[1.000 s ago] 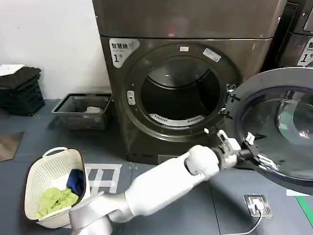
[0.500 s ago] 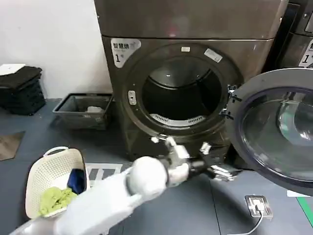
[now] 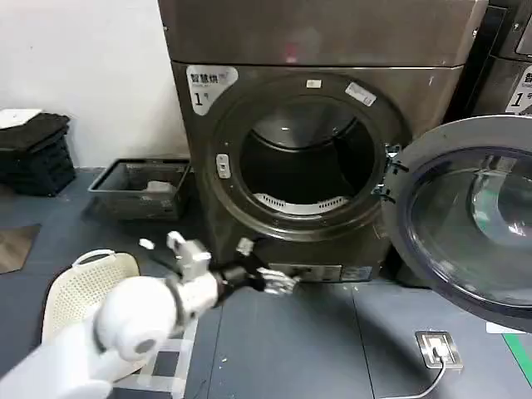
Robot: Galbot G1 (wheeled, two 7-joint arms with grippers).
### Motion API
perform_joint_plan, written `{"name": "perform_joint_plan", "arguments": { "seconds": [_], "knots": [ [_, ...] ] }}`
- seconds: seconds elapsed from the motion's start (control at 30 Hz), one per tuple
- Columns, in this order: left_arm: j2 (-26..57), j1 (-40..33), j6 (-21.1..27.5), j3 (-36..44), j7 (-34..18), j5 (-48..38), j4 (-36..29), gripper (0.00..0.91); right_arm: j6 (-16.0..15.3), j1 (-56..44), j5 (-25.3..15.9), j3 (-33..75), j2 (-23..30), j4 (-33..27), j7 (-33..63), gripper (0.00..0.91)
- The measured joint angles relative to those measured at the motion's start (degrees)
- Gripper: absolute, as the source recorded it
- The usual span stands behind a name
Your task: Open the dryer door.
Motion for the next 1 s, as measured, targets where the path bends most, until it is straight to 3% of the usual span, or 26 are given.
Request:
{"name": "perform_joint_plan", "arguments": {
  "seconds": [0.27,0.6,0.77,1.0],
  "knots": [
    [6.7,8.3,0.0,-10.2,-11.1,-9.2,-0.4,0.907,0.8,0.2,1.1,-0.4,-0.7,1.1,-1.0,0.907],
    [12.4,16.2,-0.1,-19.8,-31.6,-30.8,3.8,0.907,0.7,0.6,1.5,-1.1,-1.4,2.3,-1.2,0.907],
    [14.7,18.8,-0.1,-23.5,-35.6,-40.7,6.2,0.907,0.8,0.6,2.5,-1.4,-1.6,2.3,-1.4,0.907],
    [16.7,21.9,-0.1,-28.7,-37.7,-48.1,11.2,0.907,0.8,0.6,3.2,-0.8,-1.9,0.9,-1.9,0.907]
  ]
}}
